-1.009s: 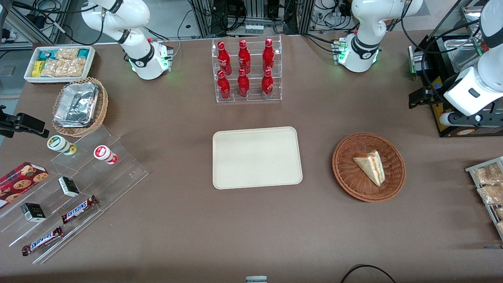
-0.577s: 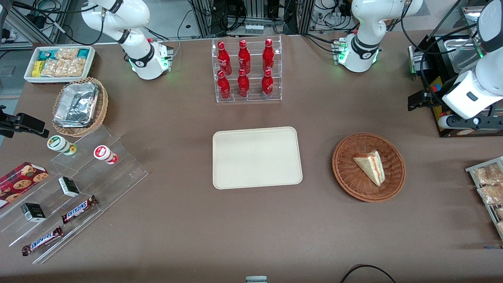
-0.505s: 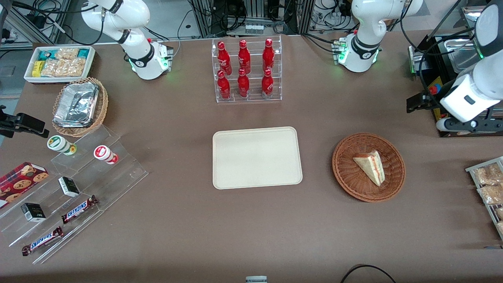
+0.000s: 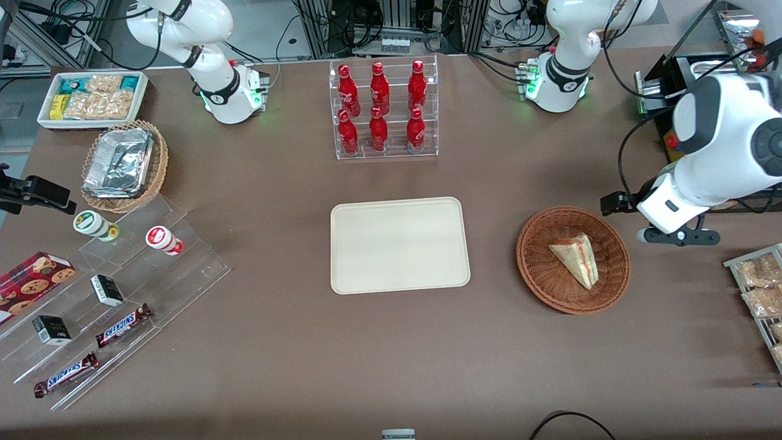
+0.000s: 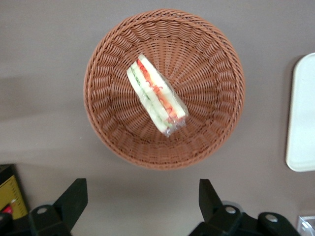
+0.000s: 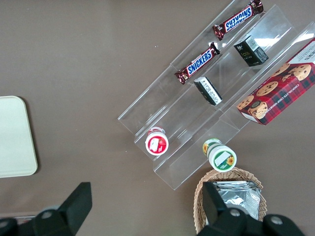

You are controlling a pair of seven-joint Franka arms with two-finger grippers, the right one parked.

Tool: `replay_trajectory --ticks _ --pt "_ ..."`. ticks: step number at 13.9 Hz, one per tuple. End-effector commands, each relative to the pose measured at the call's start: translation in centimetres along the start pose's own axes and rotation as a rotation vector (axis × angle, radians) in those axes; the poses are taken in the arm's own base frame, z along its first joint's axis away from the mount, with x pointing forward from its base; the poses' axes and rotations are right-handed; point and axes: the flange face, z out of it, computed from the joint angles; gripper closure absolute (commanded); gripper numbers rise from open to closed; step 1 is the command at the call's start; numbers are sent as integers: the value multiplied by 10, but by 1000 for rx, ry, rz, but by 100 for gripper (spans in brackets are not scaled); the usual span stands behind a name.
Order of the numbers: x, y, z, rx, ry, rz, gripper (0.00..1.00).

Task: Place sandwich from basket to tray
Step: 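Move the left gripper over the wrapped sandwich in the wicker basket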

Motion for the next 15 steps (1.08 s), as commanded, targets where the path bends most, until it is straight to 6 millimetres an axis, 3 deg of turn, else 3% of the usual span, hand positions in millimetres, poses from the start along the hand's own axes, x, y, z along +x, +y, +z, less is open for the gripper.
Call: replay_trajectory --ticks 1,7,15 --pt "-5 -3 26 6 48 11 0" --pt "-11 -5 70 -2 64 -92 0" --pt "1 5 100 -148 88 -785 0"
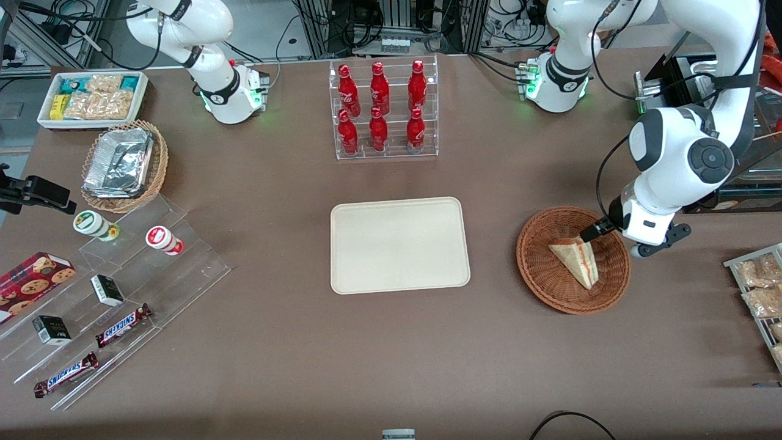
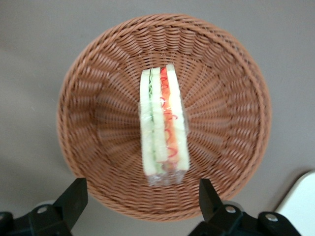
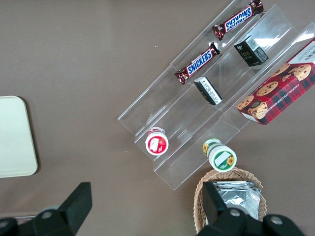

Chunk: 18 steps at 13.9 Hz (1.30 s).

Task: Place sandwich from basket to tray
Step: 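Lower the left gripper and close it on the wrapped sandwich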

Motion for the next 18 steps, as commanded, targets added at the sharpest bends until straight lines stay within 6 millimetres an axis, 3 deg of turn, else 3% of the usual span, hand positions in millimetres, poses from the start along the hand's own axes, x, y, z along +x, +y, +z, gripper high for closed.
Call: replay_trajectory --ticks 1,9,18 --pt "3 8 13 -29 -9 -138 0" --pt "12 25 32 -27 -10 -136 0" --pt "19 24 79 -36 5 -173 0"
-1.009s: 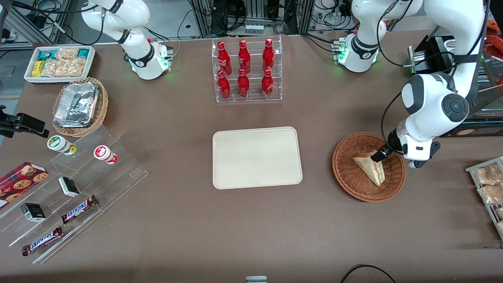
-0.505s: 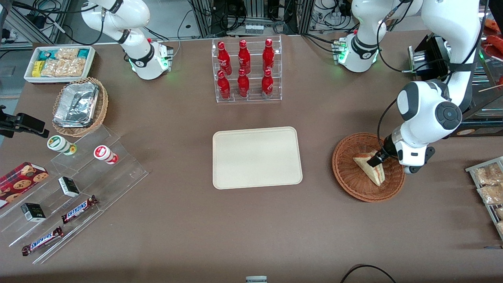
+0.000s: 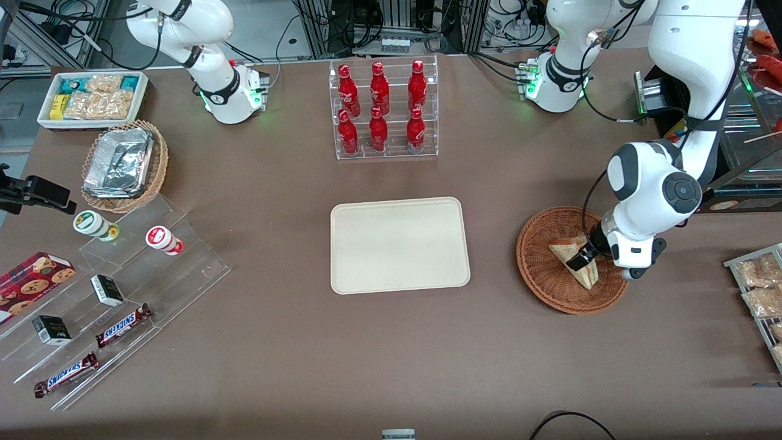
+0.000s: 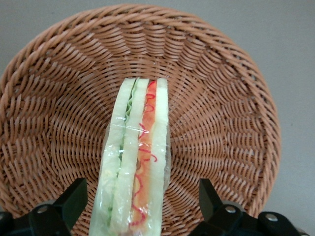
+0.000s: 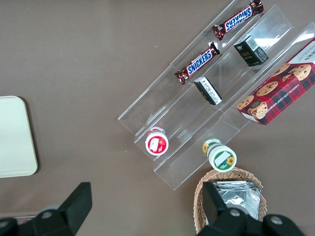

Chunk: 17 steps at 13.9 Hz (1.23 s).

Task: Place sandwich from basket to tray
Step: 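Lower the left gripper and close it on the wrapped sandwich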

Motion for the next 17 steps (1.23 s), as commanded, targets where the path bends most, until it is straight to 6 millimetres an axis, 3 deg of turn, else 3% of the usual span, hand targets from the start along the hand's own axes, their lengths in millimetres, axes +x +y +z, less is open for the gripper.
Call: replay_trajectory --ticks 1,2,3,4,5,10,14,17 --pt "-1 5 6 -5 -4 -24 1" --pt "-1 5 6 -2 -8 -25 22" --pt "-2 4 7 4 -13 -30 63" --pt "-3 3 8 8 -17 -26 93" --pt "-5 2 8 12 -20 -17 100" --pt "-7 1 0 32 -39 44 100" --pt "-4 17 -62 157 -121 212 100" --pt "-35 55 -82 224 -139 322 100"
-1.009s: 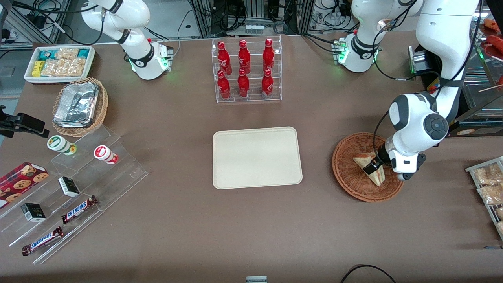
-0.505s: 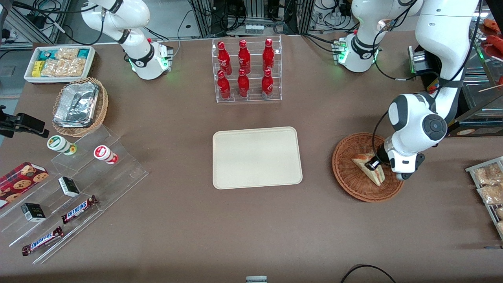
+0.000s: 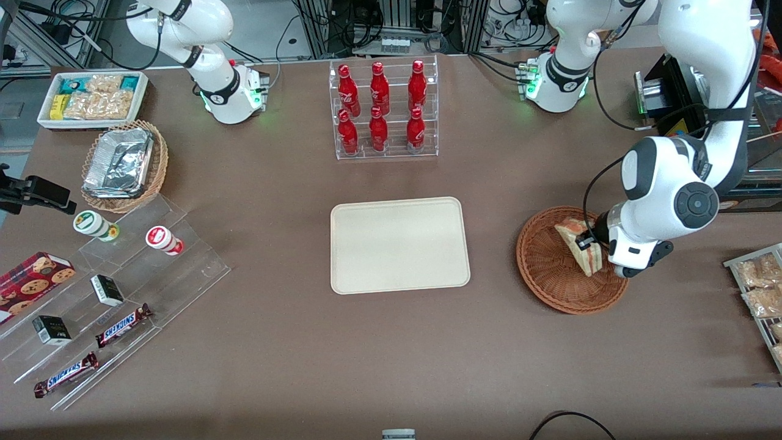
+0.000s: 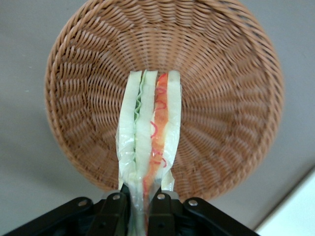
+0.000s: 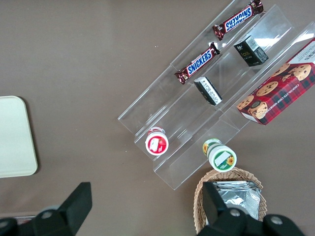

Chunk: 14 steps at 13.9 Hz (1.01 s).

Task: Place sandwich from basket to tray
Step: 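Lift the sandwich and carry it with the left gripper over the tray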

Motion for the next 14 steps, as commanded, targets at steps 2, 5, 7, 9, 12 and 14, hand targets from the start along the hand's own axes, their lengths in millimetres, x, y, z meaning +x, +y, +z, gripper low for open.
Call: replay_trajectory --ticks 2,5,7,9,12,14 --pt "-38 53 -10 62 -8 161 100" --pt "-72 102 -9 42 -12 219 100" --pt "-89 140 0 -32 -80 163 100" --pt "-119 194 4 -38 -77 189 100" --pt "-160 258 25 -28 -60 182 100" --pt "-182 290 38 -23 -54 199 100"
